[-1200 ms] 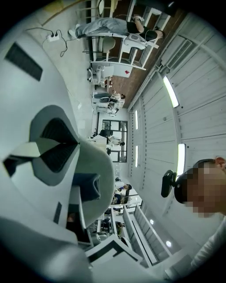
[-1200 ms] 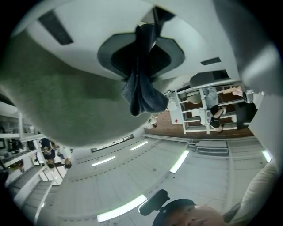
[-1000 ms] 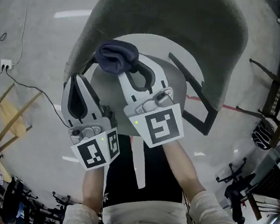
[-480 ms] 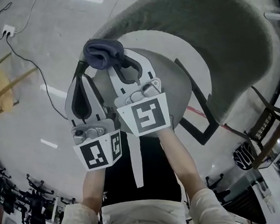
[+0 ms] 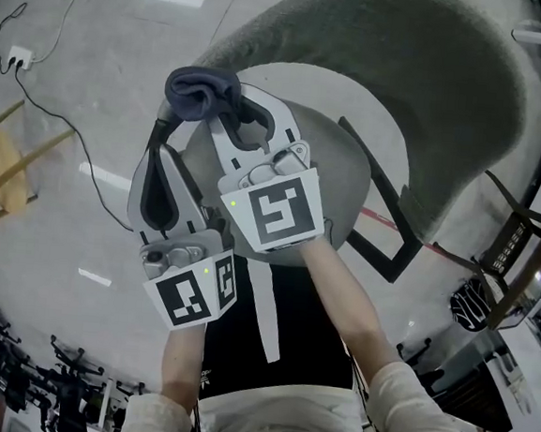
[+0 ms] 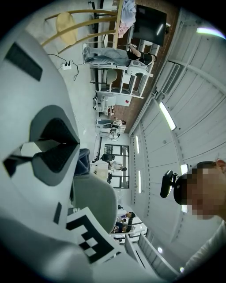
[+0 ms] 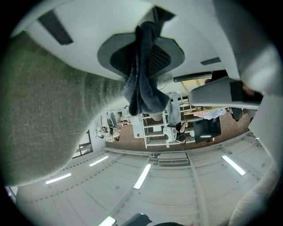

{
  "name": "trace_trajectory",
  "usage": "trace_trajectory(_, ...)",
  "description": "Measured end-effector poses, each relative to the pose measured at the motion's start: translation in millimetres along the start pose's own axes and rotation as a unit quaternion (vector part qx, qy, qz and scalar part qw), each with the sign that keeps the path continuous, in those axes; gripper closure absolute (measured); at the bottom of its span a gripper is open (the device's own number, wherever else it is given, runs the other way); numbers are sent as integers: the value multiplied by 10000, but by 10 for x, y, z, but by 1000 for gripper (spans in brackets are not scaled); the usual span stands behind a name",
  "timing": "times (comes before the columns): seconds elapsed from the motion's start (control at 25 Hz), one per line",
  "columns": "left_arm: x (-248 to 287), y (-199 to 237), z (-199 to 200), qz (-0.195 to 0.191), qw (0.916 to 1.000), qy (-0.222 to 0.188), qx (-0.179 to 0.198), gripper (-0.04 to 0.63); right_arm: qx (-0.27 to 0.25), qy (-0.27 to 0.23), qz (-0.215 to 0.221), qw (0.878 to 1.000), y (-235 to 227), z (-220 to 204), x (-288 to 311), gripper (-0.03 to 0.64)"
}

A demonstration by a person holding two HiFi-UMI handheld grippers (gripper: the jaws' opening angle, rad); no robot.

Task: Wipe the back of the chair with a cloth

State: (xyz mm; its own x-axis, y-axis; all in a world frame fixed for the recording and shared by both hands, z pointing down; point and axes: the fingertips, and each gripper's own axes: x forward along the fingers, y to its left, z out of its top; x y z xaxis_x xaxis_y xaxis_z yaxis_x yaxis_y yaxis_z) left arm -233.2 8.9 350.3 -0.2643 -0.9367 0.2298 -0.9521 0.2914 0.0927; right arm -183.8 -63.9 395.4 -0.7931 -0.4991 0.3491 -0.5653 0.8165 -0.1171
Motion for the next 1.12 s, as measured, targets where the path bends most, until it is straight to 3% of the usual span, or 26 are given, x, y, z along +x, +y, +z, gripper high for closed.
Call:
trace_trajectory(0.32,105,-110,16,-226,9997,30,72,580,364,-57,-758,9964,-348,-47,-29,558)
trace_trajectory(0.56,176,-188,15,-390,9991,91,136,580,732,-158,-1529,9854,-750,-81,-135,558)
trace_trajectory(0.96,356,-422,12,-840,9959,182,281,580,1323,-199,-2759,9518,-1406,-239,-536,558)
trace_trajectory(1.12,426,-578,27,-1214,9915,209,412,580,1633,-300,-3383,9263,-1613,-300,-794,558)
